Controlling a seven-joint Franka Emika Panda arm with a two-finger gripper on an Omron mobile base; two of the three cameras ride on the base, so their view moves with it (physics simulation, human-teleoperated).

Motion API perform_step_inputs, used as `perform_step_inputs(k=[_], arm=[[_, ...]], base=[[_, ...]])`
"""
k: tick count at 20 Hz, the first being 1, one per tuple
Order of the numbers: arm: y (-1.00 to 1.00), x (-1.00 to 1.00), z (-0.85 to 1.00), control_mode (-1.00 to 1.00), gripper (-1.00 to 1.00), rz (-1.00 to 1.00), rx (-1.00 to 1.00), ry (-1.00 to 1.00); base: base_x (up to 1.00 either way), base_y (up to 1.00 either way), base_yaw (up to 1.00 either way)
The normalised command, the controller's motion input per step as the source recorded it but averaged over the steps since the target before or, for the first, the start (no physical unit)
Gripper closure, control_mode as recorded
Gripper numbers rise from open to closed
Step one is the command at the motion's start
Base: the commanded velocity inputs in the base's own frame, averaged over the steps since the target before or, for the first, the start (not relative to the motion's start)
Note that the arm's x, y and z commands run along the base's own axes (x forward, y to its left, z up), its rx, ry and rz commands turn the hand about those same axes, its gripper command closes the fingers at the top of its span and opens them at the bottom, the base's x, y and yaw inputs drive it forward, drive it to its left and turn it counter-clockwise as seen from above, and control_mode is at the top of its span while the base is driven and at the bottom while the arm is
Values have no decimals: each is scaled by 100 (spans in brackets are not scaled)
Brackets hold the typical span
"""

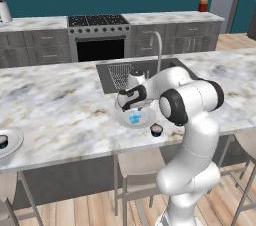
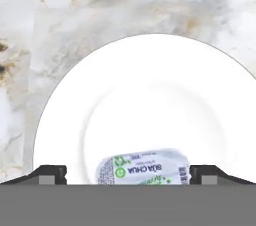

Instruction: Place two yogurt containers on each plate.

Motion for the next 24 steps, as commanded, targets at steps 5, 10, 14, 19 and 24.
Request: perform_step_inputs(k=[5,10,14,19,24], arm=[[-6,-59,50,-100,-100,0,0,-13],[-55,-100,2,-100,-100,6,0,-3],[-94,-100,-1,-100,-100,7,0,0],[-39,-51,-22,-100,-100,4,-3,12],[3,8,-32,-100,-100,0,-15,8]], base=[[0,0,0],[0,0,0],[0,0,0],[0,0,0],[0,0,0]])
